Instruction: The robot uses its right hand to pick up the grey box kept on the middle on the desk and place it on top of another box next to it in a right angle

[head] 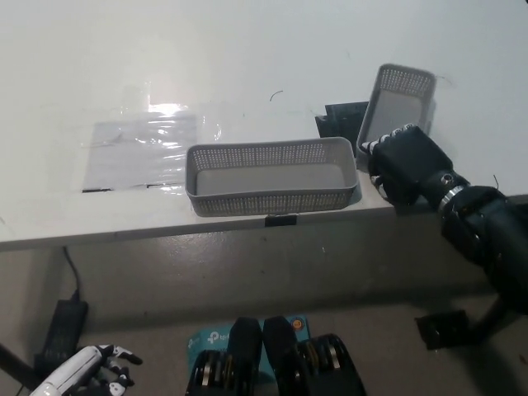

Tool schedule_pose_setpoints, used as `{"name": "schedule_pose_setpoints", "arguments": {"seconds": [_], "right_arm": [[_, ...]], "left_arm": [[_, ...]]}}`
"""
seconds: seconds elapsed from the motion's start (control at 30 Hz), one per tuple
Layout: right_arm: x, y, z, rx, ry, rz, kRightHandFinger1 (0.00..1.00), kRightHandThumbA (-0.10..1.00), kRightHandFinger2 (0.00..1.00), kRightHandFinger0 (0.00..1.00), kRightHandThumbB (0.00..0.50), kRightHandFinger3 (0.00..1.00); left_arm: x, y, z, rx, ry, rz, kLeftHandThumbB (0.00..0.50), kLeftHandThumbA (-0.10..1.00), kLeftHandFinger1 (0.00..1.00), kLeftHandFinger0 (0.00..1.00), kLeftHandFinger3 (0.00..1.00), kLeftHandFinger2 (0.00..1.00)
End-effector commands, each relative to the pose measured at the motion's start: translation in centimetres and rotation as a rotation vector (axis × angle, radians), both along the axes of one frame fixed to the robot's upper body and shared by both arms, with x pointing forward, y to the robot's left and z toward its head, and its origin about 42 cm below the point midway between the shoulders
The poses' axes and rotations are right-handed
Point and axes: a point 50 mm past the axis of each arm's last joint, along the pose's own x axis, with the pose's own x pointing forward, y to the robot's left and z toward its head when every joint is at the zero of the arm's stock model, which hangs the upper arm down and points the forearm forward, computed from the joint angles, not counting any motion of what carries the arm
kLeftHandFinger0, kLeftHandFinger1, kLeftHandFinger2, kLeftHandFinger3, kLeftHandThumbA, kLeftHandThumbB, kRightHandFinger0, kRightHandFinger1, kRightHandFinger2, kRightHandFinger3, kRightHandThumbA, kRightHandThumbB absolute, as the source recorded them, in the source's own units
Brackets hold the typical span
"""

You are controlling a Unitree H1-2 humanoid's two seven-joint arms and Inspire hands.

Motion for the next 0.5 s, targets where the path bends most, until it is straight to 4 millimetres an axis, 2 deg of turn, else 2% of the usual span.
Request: {"name": "schedule_pose_setpoints", "arguments": {"seconds": [0.0,0.03,0.13,0.23,0.37,0.43,0.47], "right_arm": [[0.5,0.4,3.2,0.159,-0.091,0.059,0.02,-0.10,0.23,0.00,0.202,0.03],[0.4,0.4,3.3,0.190,-0.080,0.050,0.00,-0.10,0.20,0.00,0.197,0.00],[0.4,0.4,4.1,0.215,-0.087,0.047,0.05,-0.10,0.30,0.00,0.136,0.00],[0.4,0.2,5.0,0.223,-0.119,0.052,0.09,-0.10,0.41,0.00,0.154,0.04],[0.6,-0.4,6.5,0.225,-0.153,0.060,0.07,-0.10,0.42,0.00,0.143,0.03],[0.7,-0.5,7.1,0.221,-0.167,0.061,0.06,-0.10,0.42,0.00,0.163,0.05],[0.8,-0.6,8.0,0.210,-0.176,0.059,0.05,-0.10,0.41,0.00,0.192,0.07]], "left_arm": [[-0.2,0.7,0.9,0.041,0.001,-0.006,0.325,0.27,0.48,0.46,0.70,0.62],[-0.1,0.7,0.9,0.046,0.003,-0.007,0.327,0.27,0.48,0.46,0.69,0.61],[-0.3,0.7,0.6,0.032,0.001,0.000,0.320,0.24,0.47,0.46,0.68,0.60],[-0.3,0.7,0.6,0.041,0.005,-0.004,0.320,0.27,0.47,0.46,0.70,0.60],[-0.3,0.8,0.6,0.032,-0.004,-0.007,0.312,0.25,0.47,0.45,0.68,0.59],[-0.3,0.8,0.6,0.032,0.000,-0.004,0.312,0.25,0.48,0.46,0.68,0.60],[-0.4,0.8,0.6,0.031,0.003,0.000,0.325,0.27,0.49,0.47,0.68,0.61]]}}
